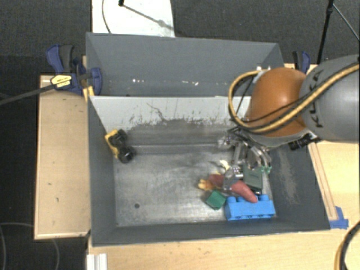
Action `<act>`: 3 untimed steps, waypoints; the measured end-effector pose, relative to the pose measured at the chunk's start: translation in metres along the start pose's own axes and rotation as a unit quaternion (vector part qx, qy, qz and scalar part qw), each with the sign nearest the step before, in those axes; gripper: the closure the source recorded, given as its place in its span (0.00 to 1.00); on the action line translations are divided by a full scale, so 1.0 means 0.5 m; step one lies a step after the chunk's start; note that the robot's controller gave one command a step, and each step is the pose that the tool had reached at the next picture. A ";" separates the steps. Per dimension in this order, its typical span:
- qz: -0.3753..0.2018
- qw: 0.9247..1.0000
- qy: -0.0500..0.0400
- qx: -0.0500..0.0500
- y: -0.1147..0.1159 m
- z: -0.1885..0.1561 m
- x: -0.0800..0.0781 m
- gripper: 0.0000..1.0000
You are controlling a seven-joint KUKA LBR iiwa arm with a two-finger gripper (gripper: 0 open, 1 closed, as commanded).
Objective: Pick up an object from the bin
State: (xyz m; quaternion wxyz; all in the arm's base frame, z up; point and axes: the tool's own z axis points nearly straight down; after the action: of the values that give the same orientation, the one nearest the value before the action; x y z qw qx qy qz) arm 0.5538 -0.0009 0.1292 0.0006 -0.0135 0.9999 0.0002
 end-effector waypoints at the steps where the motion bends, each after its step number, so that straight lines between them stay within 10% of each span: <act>1: 0.109 0.994 -0.001 0.000 -0.042 -0.003 0.068 0.00; 2: 0.083 0.997 0.002 0.000 -0.024 0.088 0.016 0.00; 3: 0.196 0.981 -0.009 -0.006 -0.047 0.102 0.028 1.00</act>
Offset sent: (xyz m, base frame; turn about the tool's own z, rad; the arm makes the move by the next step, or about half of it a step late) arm -0.0009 -0.0084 -0.0592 0.1525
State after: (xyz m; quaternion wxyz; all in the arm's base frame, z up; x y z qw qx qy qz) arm 0.5403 -0.0246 0.0783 0.0097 0.1829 0.9831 0.0067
